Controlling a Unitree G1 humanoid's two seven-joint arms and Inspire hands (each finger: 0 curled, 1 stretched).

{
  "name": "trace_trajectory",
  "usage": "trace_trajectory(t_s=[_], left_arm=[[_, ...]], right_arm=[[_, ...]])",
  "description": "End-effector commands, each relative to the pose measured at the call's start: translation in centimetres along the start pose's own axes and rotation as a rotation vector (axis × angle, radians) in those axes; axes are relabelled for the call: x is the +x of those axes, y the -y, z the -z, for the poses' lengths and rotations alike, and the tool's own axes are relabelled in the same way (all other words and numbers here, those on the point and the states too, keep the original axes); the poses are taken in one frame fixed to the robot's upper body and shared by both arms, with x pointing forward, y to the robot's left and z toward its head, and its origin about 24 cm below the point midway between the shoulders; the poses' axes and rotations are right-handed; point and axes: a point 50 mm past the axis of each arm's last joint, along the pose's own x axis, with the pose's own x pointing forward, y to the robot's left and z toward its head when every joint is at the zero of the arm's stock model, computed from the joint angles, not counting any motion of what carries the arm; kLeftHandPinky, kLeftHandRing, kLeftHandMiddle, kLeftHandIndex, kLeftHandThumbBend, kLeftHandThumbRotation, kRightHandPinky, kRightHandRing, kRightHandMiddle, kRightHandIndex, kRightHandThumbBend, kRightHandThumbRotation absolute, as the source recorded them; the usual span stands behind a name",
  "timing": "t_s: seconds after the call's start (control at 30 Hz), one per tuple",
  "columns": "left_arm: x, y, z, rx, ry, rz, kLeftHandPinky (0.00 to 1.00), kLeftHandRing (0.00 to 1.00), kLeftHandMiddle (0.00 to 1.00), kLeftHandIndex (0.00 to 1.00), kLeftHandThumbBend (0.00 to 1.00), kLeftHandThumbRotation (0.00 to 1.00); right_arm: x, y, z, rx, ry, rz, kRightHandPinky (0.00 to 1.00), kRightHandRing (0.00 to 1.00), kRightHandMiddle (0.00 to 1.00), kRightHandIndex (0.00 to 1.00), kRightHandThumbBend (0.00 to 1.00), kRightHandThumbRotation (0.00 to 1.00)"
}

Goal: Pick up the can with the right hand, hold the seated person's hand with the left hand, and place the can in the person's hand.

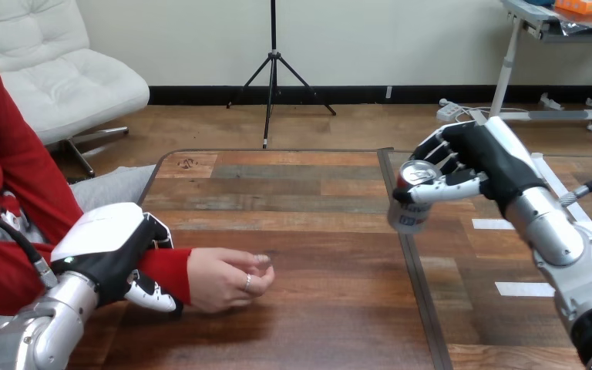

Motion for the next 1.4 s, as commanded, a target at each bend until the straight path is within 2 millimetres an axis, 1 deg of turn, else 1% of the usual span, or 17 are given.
trace_trajectory(t_s=[0.0,0.6,1.13,1.37], left_arm=[[0.3,-6.8,-2.8,-0.004,0.152,-0.312,0.22,0.28,0.35,0.36,0.76,0.0],[0.2,-8.0,-3.6,-0.025,0.191,-0.362,0.22,0.28,0.35,0.36,0.79,0.0],[0.6,-8.4,-4.3,-0.042,0.215,-0.385,0.22,0.28,0.35,0.36,0.81,0.0],[0.7,-8.5,-4.8,-0.043,0.213,-0.382,0.22,0.28,0.36,0.36,0.81,0.0]], right_arm=[[1.5,1.3,-4.1,-0.017,0.143,0.067,0.36,0.39,0.45,0.47,0.76,0.0],[2.0,-0.2,-5.0,0.013,0.168,0.042,0.33,0.37,0.44,0.46,0.76,0.0],[2.6,-1.5,-6.2,0.007,0.185,0.008,0.34,0.37,0.43,0.45,0.76,0.0],[2.8,-2.1,-6.9,0.001,0.202,-0.009,0.36,0.39,0.44,0.45,0.75,0.0]])
